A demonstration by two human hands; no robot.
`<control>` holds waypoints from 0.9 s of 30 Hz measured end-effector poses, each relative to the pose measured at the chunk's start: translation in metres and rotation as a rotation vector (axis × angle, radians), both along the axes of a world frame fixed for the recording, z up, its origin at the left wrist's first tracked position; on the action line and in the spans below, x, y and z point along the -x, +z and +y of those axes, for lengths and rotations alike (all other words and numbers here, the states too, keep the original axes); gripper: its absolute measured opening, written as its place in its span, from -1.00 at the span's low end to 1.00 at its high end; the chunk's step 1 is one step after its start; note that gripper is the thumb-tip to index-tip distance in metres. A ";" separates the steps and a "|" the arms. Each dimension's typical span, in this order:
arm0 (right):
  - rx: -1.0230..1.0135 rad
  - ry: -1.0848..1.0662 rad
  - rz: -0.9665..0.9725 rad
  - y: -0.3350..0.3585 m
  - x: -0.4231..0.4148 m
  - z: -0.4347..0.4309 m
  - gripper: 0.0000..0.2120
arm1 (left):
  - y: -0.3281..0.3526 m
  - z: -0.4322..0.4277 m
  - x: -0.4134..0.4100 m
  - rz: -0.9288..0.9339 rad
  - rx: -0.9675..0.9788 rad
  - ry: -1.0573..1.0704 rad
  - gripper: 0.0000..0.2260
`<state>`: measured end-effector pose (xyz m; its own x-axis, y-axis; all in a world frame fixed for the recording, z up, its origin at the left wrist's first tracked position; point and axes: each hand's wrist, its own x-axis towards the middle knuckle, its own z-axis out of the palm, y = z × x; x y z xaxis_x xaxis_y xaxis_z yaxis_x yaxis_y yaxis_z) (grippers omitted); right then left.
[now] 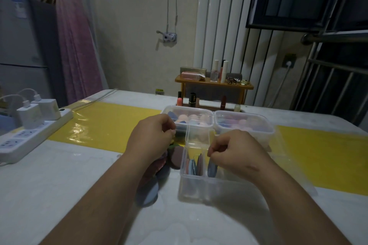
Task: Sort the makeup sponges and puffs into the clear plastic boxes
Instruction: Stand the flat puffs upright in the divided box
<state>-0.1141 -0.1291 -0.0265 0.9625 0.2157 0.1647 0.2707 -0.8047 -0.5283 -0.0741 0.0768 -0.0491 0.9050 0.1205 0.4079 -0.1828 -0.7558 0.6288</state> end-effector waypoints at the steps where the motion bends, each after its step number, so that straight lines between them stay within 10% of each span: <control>1: 0.018 0.000 0.003 0.001 0.001 0.001 -0.82 | 0.000 0.000 0.000 0.002 -0.001 0.001 -0.92; 27: -0.034 0.036 -0.014 -0.006 -0.002 0.000 -0.81 | -0.007 0.001 -0.001 0.181 -0.296 -0.007 -0.87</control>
<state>-0.1120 -0.1287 -0.0321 0.9517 0.2442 0.1861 0.3068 -0.7762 -0.5508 -0.0728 0.0780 -0.0557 0.9664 0.0146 0.2567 -0.0939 -0.9095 0.4050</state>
